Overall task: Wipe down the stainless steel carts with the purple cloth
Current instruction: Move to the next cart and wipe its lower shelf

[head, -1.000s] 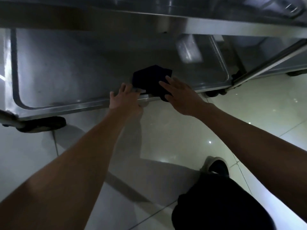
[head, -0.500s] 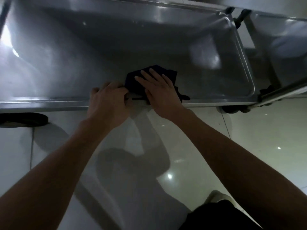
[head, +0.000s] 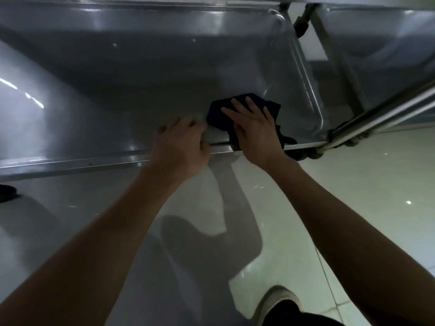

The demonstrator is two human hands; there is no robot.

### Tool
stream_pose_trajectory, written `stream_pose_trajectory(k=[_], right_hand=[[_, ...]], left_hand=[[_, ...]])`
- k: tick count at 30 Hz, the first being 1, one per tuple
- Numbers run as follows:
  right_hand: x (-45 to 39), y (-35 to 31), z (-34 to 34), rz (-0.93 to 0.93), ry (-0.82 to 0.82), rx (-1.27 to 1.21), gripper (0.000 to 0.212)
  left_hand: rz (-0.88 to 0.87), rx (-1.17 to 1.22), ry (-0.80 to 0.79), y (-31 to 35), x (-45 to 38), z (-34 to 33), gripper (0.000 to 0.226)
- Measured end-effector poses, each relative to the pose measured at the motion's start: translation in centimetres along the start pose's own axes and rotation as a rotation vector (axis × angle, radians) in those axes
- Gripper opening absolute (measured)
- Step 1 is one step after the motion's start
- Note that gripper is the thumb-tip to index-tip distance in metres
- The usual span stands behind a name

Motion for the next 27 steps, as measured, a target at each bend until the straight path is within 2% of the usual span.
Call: stream_pose_trajectory(k=[3, 5, 11, 17, 21, 27], right_hand=[[0.7, 4.0, 1.2, -0.045, 0.022, -0.06, 0.047], [1.3, 6.7, 2.2, -0.081, 0.044, -0.063, 0.048], [2.9, 13.6, 4.5, -0.301, 0.138, -0.036, 0.05], [2.0, 12.7, 4.0, -0.351, 0.154, 0.065, 0.048], [1.3, 11.5, 3.7, -0.4, 0.158, 0.027, 0.048], [-2.1, 3.8, 1.4, -0.316, 0.076, 0.027, 0.054]], left_hand=[[-0.058, -0.037, -0.039, 4.2, -1.7, -1.4, 0.043], [-0.069, -0.046, -0.061, 6.1, -2.4, -2.1, 0.041], [-0.028, -0.042, -0.043, 6.8, -3.2, -3.1, 0.032], [-0.106, 0.029, -0.003, 5.4, -2.8, -2.6, 0.03], [-0.143, -0.01, 0.1, 1.9, -1.6, -0.8, 0.027], [0.02, -0.067, 0.155, -7.0, 0.2, 2.0, 0.03]])
Point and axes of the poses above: each hand's wrist, its own x-axis away from the middle knuckle, its own z-axis out of the back of the hand, y = z × x, the point moved 10 cm from there along -x, towards the middle knuckle, and after that the axes turned 6 degrees about -y, right-handed, at the moved point
